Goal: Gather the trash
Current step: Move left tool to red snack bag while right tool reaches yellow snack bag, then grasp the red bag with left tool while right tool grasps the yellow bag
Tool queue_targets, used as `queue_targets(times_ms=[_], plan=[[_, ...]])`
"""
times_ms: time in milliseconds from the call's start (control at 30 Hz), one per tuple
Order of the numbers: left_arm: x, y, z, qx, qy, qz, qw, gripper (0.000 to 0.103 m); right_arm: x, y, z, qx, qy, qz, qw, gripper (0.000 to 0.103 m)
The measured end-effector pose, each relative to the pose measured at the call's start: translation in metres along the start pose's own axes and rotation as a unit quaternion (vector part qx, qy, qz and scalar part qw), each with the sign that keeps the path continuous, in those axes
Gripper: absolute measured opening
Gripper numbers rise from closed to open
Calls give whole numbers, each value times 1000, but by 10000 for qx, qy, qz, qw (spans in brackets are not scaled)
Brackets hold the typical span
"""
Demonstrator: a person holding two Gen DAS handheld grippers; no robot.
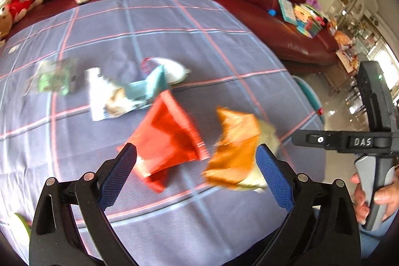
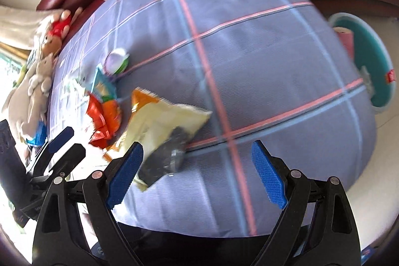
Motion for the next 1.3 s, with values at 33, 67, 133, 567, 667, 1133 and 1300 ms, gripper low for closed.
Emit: queue_targets(times_ms=[33, 67, 133, 567, 667, 1133, 1300], plan=[[0, 9, 4, 23, 4, -45, 10000, 96, -2, 5, 0, 47, 21, 29, 10000, 84], [-1, 17, 7, 61, 20, -82, 9999, 96, -5, 9, 0, 88, 39, 55, 9999, 84], [-3, 31, 12, 156, 67, -113, 9998, 96, -11, 19, -3, 167, 81, 111, 9998, 84], [-14, 73, 25, 308, 351, -261, 9986, 96, -53, 38, -5, 197, 463, 190, 9986, 84], [-17, 75, 28, 293, 418, -278, 9983, 96, -60, 39, -3, 219, 474, 129, 9986, 84], [-41, 45, 13, -597, 435, -589, 9955, 96, -35, 40, -8, 591, 45, -64, 9982, 36], [-45, 38, 10, -684, 386, -575, 9952, 63, -27, 33, -9, 571, -58, -52, 9983, 36]])
Point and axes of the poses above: each gripper's, at about its wrist camera, not at the fingertips, and x roughly against the way its jaws point, y to its left, z to its underside, the point moved 6 cm from there along -x, roughly the way its jaws point, and after that the axes turned 2 degrees about -x, right-handed, at the moved point
